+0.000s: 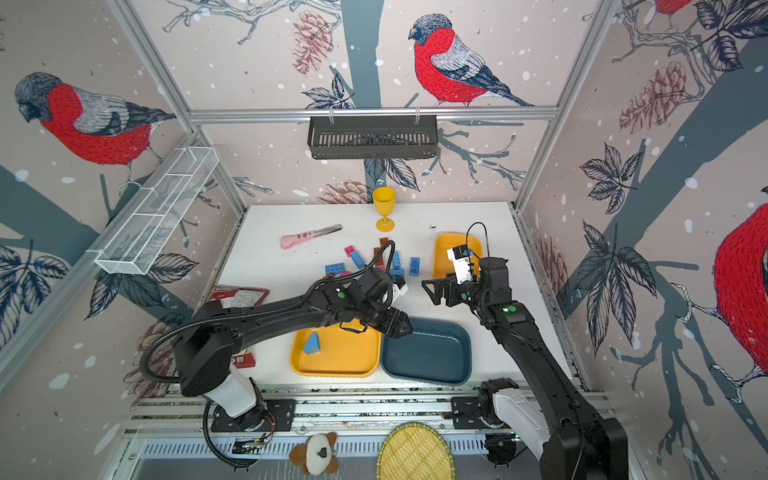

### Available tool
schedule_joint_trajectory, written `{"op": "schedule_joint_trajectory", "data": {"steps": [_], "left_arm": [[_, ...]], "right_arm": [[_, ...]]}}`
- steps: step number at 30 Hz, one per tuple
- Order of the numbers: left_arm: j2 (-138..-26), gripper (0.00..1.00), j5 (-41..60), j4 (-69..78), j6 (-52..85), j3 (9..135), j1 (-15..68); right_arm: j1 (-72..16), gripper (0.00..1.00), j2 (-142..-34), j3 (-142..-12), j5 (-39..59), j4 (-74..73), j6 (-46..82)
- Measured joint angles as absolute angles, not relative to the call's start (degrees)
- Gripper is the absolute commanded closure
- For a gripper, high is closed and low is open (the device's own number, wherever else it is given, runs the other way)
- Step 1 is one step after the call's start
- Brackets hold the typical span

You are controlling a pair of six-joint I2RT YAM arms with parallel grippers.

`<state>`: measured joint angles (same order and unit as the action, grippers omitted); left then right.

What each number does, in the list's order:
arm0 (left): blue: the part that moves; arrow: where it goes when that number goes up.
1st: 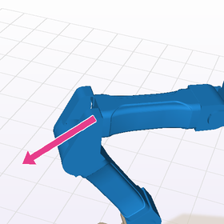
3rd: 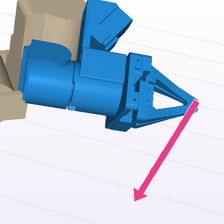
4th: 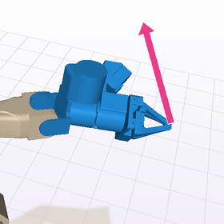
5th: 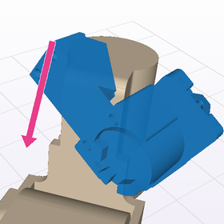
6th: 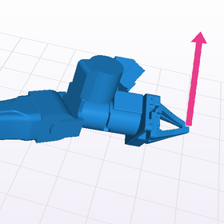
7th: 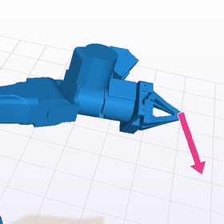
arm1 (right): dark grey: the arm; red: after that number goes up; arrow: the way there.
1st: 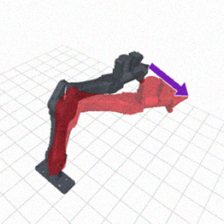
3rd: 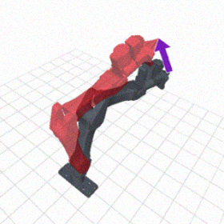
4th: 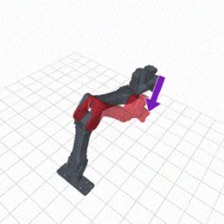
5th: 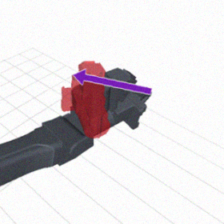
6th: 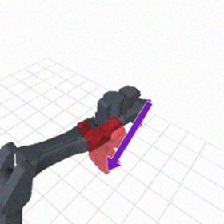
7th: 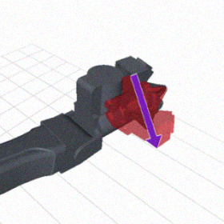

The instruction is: Sort the legos into containers by color

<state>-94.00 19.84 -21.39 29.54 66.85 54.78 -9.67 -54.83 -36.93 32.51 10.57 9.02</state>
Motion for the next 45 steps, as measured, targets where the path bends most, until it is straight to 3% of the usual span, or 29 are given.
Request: {"op": "schedule_joint_trajectory", "data": {"steps": [3, 7, 14, 29, 45], "left_arm": [[-91.6, 0.20, 17.7, -24.1, 27.4, 67.1, 50.9], [-90.0, 0.30, 18.2, -26.9, 24.9, 68.5, 48.5], [-90.4, 0.31, 23.2, -26.0, 24.3, 69.0, 49.5], [-95.7, 0.20, 24.4, -18.5, 28.5, 66.2, 55.4], [-94.6, 0.17, 27.3, -10.6, 29.9, 62.7, 55.8]], "right_arm": [[-9.7, 0.01, -54.8, -36.9, 32.6, 10.3, 9.1], [-9.7, 0.01, -55.2, -37.0, 32.9, 10.2, 9.2], [-9.7, 0.01, -55.5, -37.1, 33.0, 10.2, 9.1], [-10.2, 0.01, -54.7, -34.1, 34.5, 10.0, 9.5], [-19.0, 0.01, -54.2, -25.4, 38.9, 4.5, 17.3]]}}
